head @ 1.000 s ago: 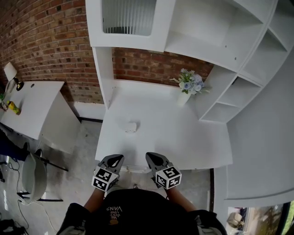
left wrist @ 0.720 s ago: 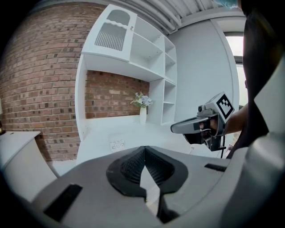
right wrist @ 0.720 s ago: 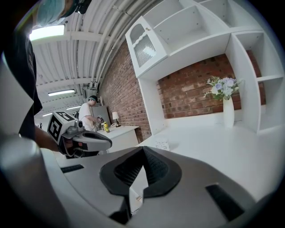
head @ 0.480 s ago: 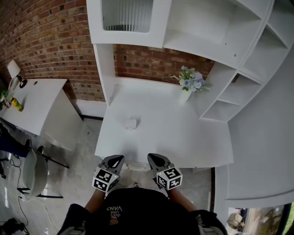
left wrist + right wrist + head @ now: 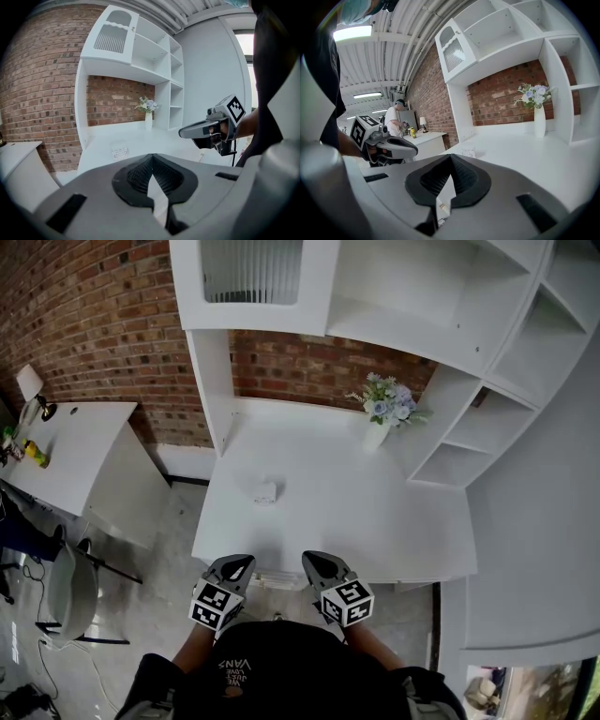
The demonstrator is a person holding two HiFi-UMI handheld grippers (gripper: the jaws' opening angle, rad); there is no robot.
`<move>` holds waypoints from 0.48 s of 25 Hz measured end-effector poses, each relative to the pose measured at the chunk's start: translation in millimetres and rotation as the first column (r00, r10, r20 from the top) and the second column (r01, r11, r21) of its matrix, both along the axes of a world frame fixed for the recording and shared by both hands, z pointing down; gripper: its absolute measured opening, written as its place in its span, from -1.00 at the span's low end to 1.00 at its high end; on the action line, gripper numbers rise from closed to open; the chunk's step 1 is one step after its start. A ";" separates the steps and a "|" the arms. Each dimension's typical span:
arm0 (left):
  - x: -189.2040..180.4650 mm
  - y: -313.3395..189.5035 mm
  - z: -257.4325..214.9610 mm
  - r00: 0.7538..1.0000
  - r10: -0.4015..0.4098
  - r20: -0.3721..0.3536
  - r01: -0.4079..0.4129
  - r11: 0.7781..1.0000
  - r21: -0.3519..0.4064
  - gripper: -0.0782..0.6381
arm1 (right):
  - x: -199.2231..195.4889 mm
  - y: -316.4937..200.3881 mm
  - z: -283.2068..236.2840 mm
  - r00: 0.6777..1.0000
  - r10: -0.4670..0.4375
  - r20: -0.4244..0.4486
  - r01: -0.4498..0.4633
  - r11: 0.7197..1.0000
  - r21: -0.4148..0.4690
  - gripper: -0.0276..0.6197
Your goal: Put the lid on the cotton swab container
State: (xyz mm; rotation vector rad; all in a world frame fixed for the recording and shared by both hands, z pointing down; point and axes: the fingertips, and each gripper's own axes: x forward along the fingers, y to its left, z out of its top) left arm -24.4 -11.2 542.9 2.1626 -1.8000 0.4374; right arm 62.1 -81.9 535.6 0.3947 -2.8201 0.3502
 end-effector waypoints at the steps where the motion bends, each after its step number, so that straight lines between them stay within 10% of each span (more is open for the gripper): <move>1: 0.4 -1.0 -0.1 1.000 0.001 0.001 -0.001 1.000 -0.001 -0.76 | -0.1 -0.6 -0.2 1.000 -0.002 0.000 0.002 1.000 0.000 -0.91; 12: -0.7 -6.7 1.5 1.000 0.001 0.005 -0.001 1.000 -0.006 -0.76 | -5.3 -5.6 -0.3 1.000 -0.014 0.004 0.014 1.000 0.003 -0.91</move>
